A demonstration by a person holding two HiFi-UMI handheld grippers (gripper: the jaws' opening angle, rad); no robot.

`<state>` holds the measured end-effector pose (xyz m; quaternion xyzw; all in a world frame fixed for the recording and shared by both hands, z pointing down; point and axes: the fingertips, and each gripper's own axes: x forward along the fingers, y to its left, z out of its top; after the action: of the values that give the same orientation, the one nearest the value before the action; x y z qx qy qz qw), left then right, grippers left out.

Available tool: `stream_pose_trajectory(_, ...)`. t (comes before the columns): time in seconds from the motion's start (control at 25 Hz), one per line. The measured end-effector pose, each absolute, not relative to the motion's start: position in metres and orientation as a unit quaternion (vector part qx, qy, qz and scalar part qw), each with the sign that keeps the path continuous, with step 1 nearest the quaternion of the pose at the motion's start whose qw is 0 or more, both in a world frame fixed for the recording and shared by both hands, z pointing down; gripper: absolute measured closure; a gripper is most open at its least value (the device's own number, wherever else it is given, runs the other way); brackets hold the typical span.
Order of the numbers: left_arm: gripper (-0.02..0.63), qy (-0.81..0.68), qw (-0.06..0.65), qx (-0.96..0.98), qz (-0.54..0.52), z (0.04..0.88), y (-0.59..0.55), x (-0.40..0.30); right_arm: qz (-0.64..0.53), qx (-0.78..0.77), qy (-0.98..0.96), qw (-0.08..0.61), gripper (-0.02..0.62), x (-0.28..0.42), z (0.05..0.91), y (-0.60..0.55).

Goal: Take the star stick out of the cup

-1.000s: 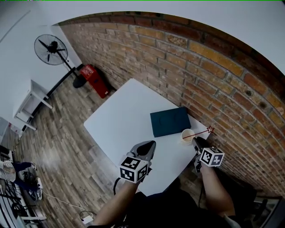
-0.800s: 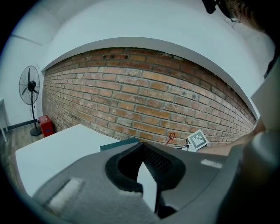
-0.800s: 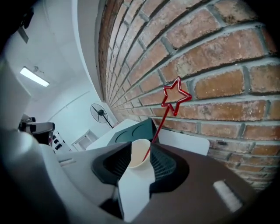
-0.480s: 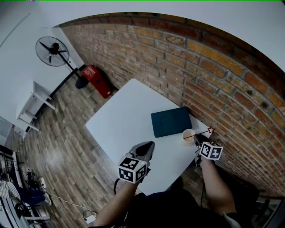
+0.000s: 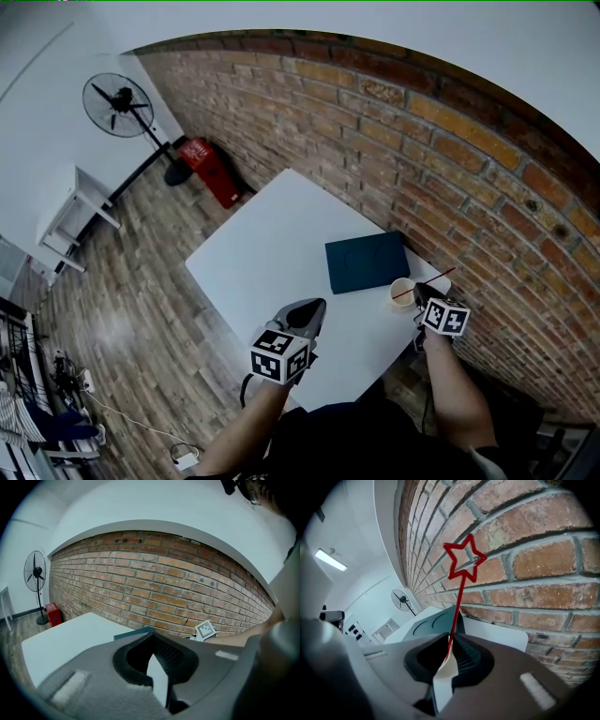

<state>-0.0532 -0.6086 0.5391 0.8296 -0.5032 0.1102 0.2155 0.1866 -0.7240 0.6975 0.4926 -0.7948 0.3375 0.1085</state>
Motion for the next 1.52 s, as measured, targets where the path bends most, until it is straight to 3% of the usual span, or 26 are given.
stream_pose_trajectory(0.24,0.598,-0.510,0.209,0.829,0.098,0.531,-0.608,-0.073,0.298,0.499,-0.805,0.115,0.578,0.180,0.674,-0.726)
stream_pose_trajectory(0.6,0.598,-0.589,0.190,0.782,0.068,0.506,-0.610,-0.179,0.215,0.477,-0.846,0.106,0.578,0.150,0.600,-0.717)
stream_pose_trajectory(1.16,0.598,-0.557,0.144,0.816,0.054,0.466,-0.597,-0.164,0.098,0.323,-0.939,0.068,0.580,0.022,0.476,-0.624)
stream_pose_trajectory(1.52,0.598,-0.557,0.113,0.822,0.035,0.425,-0.582,-0.178,0.067,0.273,-0.960,0.001,0.581,0.003,0.405,-0.591)
